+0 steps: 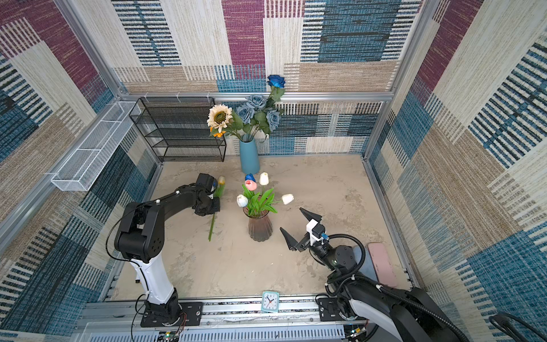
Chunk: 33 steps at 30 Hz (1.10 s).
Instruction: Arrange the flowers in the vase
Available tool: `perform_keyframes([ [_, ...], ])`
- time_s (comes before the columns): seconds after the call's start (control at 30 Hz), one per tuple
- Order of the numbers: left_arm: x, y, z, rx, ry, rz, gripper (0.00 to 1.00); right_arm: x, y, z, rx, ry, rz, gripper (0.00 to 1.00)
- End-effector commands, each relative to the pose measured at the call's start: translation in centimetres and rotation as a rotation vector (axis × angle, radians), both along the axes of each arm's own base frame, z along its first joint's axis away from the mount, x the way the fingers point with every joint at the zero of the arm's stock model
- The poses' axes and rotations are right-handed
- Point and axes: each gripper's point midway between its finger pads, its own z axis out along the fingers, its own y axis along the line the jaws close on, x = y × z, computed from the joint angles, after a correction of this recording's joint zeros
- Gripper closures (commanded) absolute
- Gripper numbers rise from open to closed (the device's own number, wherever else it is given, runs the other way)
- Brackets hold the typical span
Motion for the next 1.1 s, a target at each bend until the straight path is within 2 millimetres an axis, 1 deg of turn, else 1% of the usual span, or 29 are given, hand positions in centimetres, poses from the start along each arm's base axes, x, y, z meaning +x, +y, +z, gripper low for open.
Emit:
perform_keyframes([
  [0.0,0.0,0.0,0.7,0.000,-0.010,-0.008,0.94,0.0,0.2,0.4,0.006,-0.008,0.009,0.00],
  [0.1,0.0,0.2,1.2,0.006,-0.020,-0.005,0.94,0.0,0.2,0.3,0.004,-0.005,0.010,0.00],
  [0.3,0.1,0.2,2.9,0.000,-0.056,-0.003,1.00,0.0,0.2,0.3,0.004,-0.004,0.010,0.00],
  [0.43,0.0,0.2,4.2,-0.007,-0.080,-0.002,1.00,0.0,0.2,0.3,0.005,-0.006,0.011,0.00],
  [0.47,0.1,0.2,4.5,-0.009,-0.087,-0.002,0.98,0.0,0.2,0.4,0.005,-0.006,0.009,0.00],
  [0.53,0.0,0.2,4.8,-0.010,-0.094,-0.007,0.99,0.0,0.2,0.3,0.004,-0.007,0.012,0.00],
  [0.57,0.0,0.1,4.8,-0.014,-0.094,-0.008,0.98,0.0,0.2,0.4,0.004,-0.007,0.013,0.00],
  [0.63,0.0,-0.3,4.8,-0.033,-0.093,-0.016,0.89,-0.1,0.2,0.4,0.005,-0.007,0.013,0.00],
  [0.67,0.0,-0.4,4.7,-0.040,-0.091,-0.019,0.89,-0.1,0.2,0.4,0.005,-0.008,0.013,0.00],
  [0.77,0.0,-0.5,4.1,-0.043,-0.079,-0.018,0.97,-0.1,0.2,0.4,0.006,-0.009,0.014,0.00],
  [0.83,0.0,-0.4,3.9,-0.040,-0.083,-0.013,0.96,-0.1,0.2,0.4,0.006,-0.008,0.011,0.00],
  [0.87,0.0,-0.5,3.8,-0.043,-0.080,-0.014,0.92,-0.1,0.1,0.5,0.007,-0.009,0.009,0.00],
  [0.9,0.0,-0.6,3.8,-0.049,-0.078,-0.020,0.93,-0.1,0.1,0.4,0.006,-0.008,0.009,0.00],
  [0.93,0.0,-0.7,3.7,-0.052,-0.075,-0.022,0.97,-0.1,0.2,0.4,0.006,-0.008,0.011,0.00],
  [0.97,0.1,-0.6,3.7,-0.050,-0.077,-0.021,0.98,-0.1,0.2,0.4,0.006,-0.009,0.011,0.00],
  [1.07,0.1,-0.4,3.6,-0.039,-0.076,-0.020,1.00,0.0,0.2,0.3,0.003,-0.006,0.012,0.00],
])
